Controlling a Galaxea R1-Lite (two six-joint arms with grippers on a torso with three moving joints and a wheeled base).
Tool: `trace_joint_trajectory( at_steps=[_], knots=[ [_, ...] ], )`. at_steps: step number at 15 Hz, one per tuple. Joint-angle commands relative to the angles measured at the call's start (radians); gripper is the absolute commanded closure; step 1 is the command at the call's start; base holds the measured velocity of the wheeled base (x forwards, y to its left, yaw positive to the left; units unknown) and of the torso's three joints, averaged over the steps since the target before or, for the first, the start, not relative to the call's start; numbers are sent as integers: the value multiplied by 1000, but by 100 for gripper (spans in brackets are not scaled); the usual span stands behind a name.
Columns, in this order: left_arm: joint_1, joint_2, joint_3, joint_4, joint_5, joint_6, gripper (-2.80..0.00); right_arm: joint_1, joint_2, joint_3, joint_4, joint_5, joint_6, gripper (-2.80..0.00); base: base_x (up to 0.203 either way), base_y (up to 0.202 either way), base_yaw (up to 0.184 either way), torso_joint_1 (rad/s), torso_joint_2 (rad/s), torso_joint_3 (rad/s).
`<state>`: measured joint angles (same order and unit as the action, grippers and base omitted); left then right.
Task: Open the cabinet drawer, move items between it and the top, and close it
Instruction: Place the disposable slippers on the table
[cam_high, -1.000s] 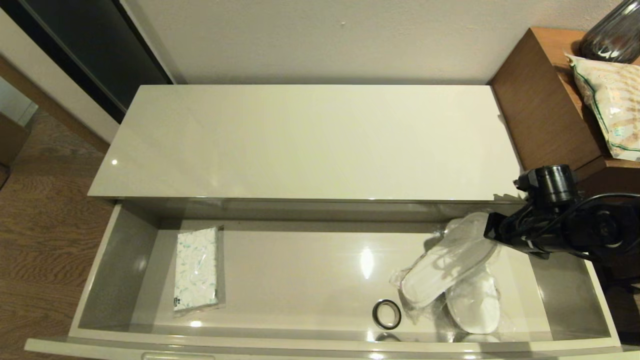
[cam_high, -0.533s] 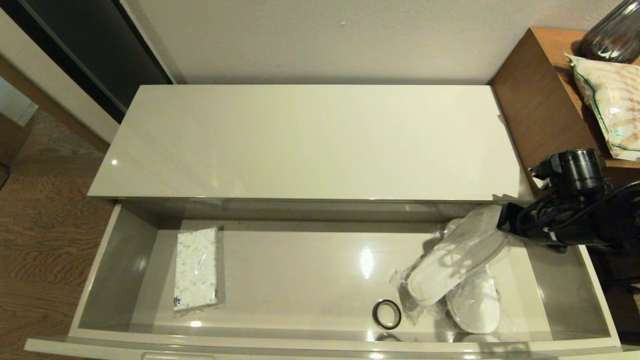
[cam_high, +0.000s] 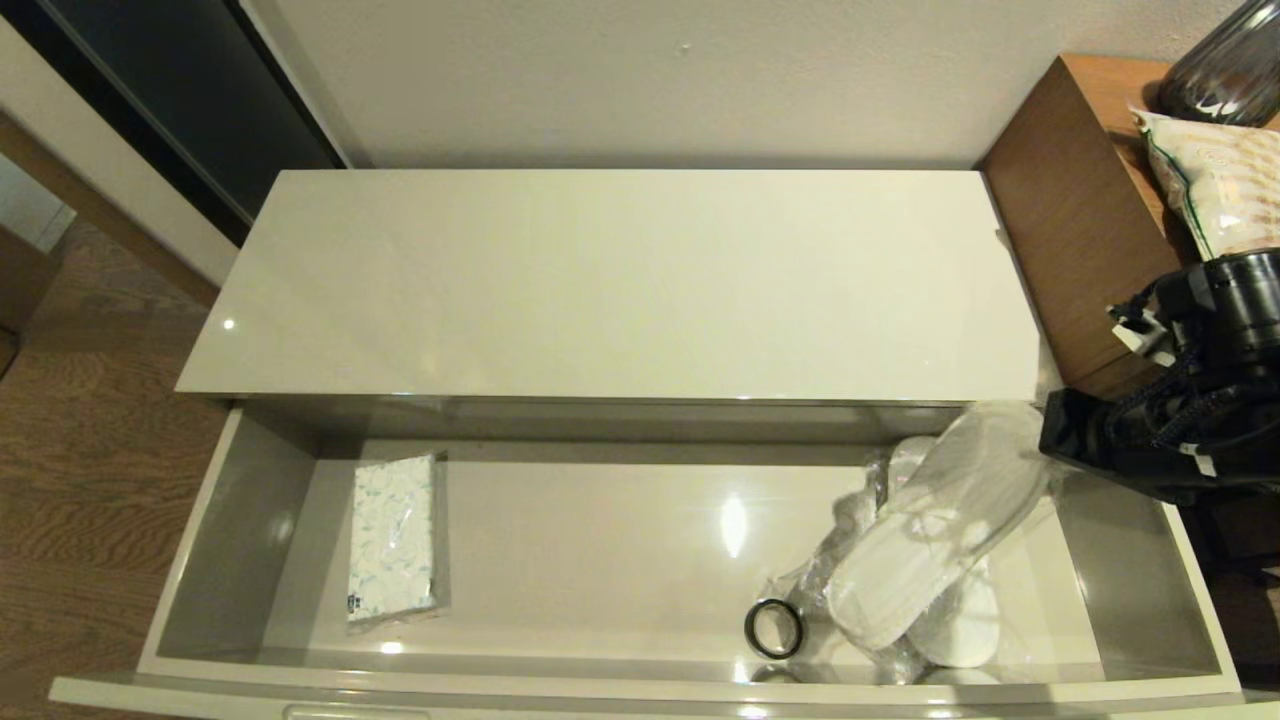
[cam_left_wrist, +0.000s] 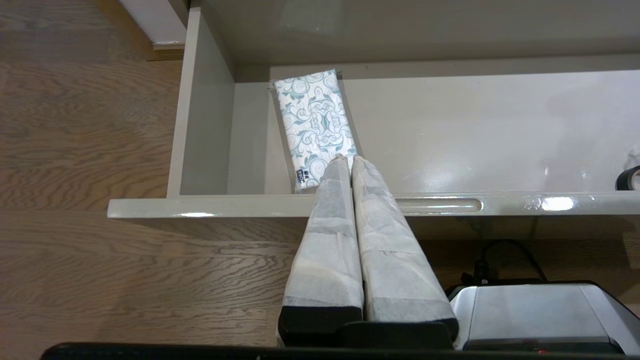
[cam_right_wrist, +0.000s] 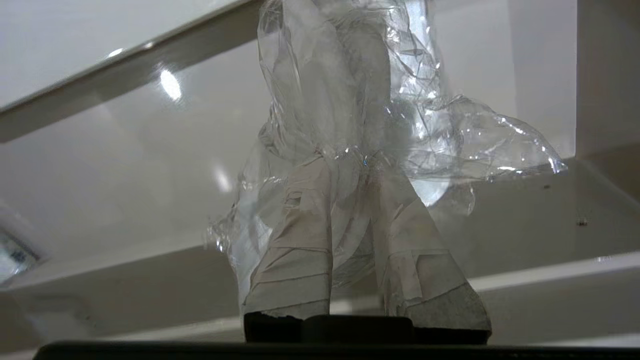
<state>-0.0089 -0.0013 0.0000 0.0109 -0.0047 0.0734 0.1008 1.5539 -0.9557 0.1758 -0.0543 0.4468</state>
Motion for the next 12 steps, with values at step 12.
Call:
trace_joint_trajectory(
  at_steps=[12],
  knots=[
    [1, 1, 0, 0, 0, 0, 0, 66, -4, -494, 334, -28, 71, 0, 0, 0, 0, 0, 0, 0]
  ],
)
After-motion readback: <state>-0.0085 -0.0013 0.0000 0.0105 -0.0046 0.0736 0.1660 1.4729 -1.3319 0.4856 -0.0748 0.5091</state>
